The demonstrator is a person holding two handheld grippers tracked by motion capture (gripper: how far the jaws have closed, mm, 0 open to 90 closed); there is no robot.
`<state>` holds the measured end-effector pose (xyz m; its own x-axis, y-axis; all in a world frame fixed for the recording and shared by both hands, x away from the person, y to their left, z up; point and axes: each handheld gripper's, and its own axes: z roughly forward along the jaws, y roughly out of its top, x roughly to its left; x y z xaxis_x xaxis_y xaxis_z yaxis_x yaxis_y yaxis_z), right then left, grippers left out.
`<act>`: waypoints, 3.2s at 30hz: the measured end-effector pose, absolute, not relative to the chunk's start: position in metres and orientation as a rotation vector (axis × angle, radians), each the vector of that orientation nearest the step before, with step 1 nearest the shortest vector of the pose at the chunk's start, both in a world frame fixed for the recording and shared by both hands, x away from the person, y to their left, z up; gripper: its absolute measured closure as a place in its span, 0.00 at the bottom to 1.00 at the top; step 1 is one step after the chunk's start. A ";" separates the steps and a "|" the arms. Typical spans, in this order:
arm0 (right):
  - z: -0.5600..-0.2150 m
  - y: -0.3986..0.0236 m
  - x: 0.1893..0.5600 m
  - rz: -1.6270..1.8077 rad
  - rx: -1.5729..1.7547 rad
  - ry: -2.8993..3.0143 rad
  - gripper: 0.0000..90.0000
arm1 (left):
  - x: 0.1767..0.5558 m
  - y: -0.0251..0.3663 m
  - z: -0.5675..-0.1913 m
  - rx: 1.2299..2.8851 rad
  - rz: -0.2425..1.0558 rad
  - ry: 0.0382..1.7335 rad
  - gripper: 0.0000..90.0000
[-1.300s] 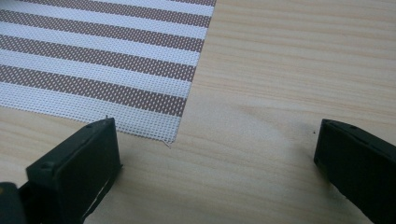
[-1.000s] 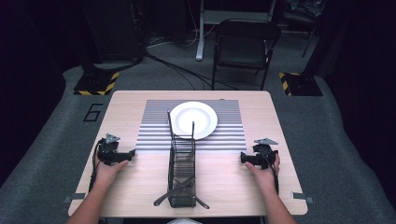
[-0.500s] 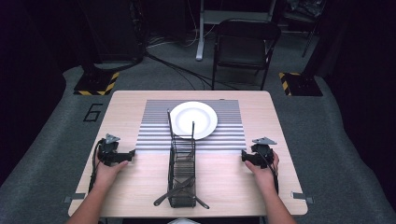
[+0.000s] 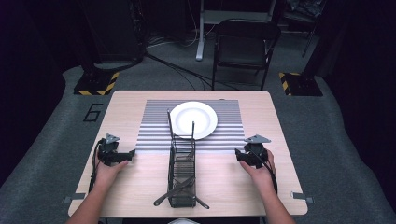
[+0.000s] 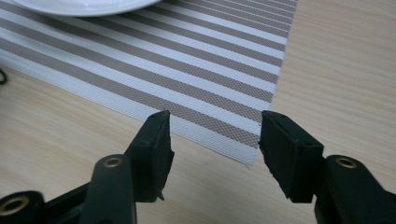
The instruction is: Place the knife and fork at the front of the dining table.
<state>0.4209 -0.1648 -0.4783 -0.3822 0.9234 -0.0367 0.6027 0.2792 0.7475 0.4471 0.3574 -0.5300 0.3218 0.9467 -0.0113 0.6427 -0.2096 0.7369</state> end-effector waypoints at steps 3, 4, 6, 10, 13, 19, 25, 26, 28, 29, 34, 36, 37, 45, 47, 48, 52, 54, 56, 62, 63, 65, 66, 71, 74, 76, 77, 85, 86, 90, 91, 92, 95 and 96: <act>-0.470 -0.159 0.419 0.936 1.368 2.110 0.52 | 0.447 0.357 -0.530 1.943 0.602 1.401 0.07; -0.468 -0.158 0.418 0.940 1.365 2.122 0.53 | 0.447 0.357 -0.530 1.943 0.602 1.401 0.07; -0.465 -0.154 0.417 0.945 1.349 2.139 0.54 | 0.447 0.357 -0.530 1.943 0.602 1.401 0.07; -0.456 -0.143 0.415 0.960 1.315 2.171 0.55 | 0.447 0.357 -0.530 1.943 0.602 1.401 0.07; -0.452 -0.140 0.416 0.966 1.291 2.188 0.55 | 0.447 0.357 -0.530 1.943 0.602 1.401 0.07; -0.443 -0.132 0.418 0.999 1.272 2.213 0.56 | 0.447 0.357 -0.530 1.943 0.602 1.401 0.07; -0.433 -0.119 0.421 1.014 1.242 2.243 0.57 | 0.447 0.357 -0.530 1.943 0.602 1.401 0.07; -0.430 -0.115 0.421 1.019 1.226 2.248 0.57 | 0.447 0.357 -0.530 1.943 0.602 1.401 0.07; -0.426 -0.112 0.422 1.024 1.212 2.255 0.58 | 0.447 0.357 -0.530 1.943 0.602 1.401 0.07; -0.425 -0.109 0.422 1.032 1.206 2.257 0.58 | 0.447 0.357 -0.530 1.943 0.602 1.401 0.07; -0.419 -0.102 0.423 1.040 1.180 2.274 0.58 | 0.447 0.357 -0.530 1.943 0.602 1.401 0.07; -0.416 -0.098 0.423 1.052 1.174 2.283 0.59 | 0.447 0.357 -0.530 1.943 0.602 1.401 0.07; -0.412 -0.095 0.423 1.062 1.162 2.289 0.59 | 0.447 0.357 -0.530 1.943 0.602 1.401 0.07; -0.401 -0.083 0.423 1.103 1.125 2.316 0.62 | 0.447 0.357 -0.530 1.944 0.602 1.401 0.07; -0.398 -0.079 0.424 1.115 1.113 2.329 0.63 | 0.447 0.357 -0.530 1.943 0.602 1.401 0.07; -0.398 -0.079 0.424 1.115 1.113 2.329 0.63 | 0.447 0.357 -0.530 1.943 0.602 1.401 0.07; -0.395 -0.071 0.425 1.129 1.108 2.349 0.64 | 0.447 0.357 -0.530 1.943 0.602 1.401 0.07; -0.394 -0.069 0.425 1.132 1.112 2.354 0.64 | 0.447 0.357 -0.530 1.943 0.602 1.401 0.07; -0.392 -0.066 0.426 1.139 1.102 2.363 0.64 | 0.447 0.357 -0.530 1.943 0.601 1.402 0.07; -0.388 -0.054 0.427 1.158 1.070 2.390 0.65 | 0.447 0.357 -0.530 1.943 0.602 1.401 0.07; -0.387 -0.050 0.428 1.165 1.058 2.397 0.65 | 0.447 0.357 -0.530 1.943 0.602 1.401 0.07; -0.387 -0.045 0.429 1.169 1.042 2.403 0.65 | 0.447 0.358 -0.529 1.948 0.595 1.403 0.07; -0.386 -0.043 0.429 1.170 1.046 2.406 0.65 | 0.447 0.358 -0.529 1.949 0.595 1.403 0.07; -0.385 -0.032 0.433 1.175 0.998 2.414 0.65 | 0.447 0.358 -0.529 1.948 0.595 1.403 0.07; -0.385 -0.029 0.435 1.179 0.999 2.417 0.66 | 0.447 0.358 -0.529 1.948 0.594 1.403 0.07; -0.385 -0.027 0.437 1.182 0.992 2.425 0.67 | 0.447 0.358 -0.529 1.949 0.594 1.402 0.07; -0.384 -0.023 0.438 1.176 0.985 2.429 0.69 | 0.447 0.358 -0.529 1.948 0.594 1.402 0.07; -0.382 -0.017 0.441 1.174 0.959 2.429 0.79 | 0.447 0.358 -0.530 1.945 0.600 1.400 0.07; -0.382 -0.016 0.441 1.174 0.961 2.434 0.81 | 0.447 0.357 -0.530 1.945 0.600 1.400 0.07; -0.382 -0.016 0.441 1.165 0.956 2.432 0.88 | 0.447 0.357 -0.530 1.945 0.599 1.401 0.07; -0.382 -0.016 0.441 1.168 0.959 2.430 0.89 | 0.447 0.357 -0.530 1.945 0.598 1.401 0.07; -0.381 -0.016 0.440 1.168 0.964 2.425 0.90 | 0.447 0.357 -0.530 1.945 0.599 1.401 0.07; -0.380 -0.017 0.438 1.166 0.937 2.413 0.91 | 0.447 0.357 -0.530 1.945 0.599 1.401 0.07; -0.380 -0.017 0.437 1.166 0.929 2.411 0.91 | 0.447 0.357 -0.530 1.945 0.597 1.401 0.07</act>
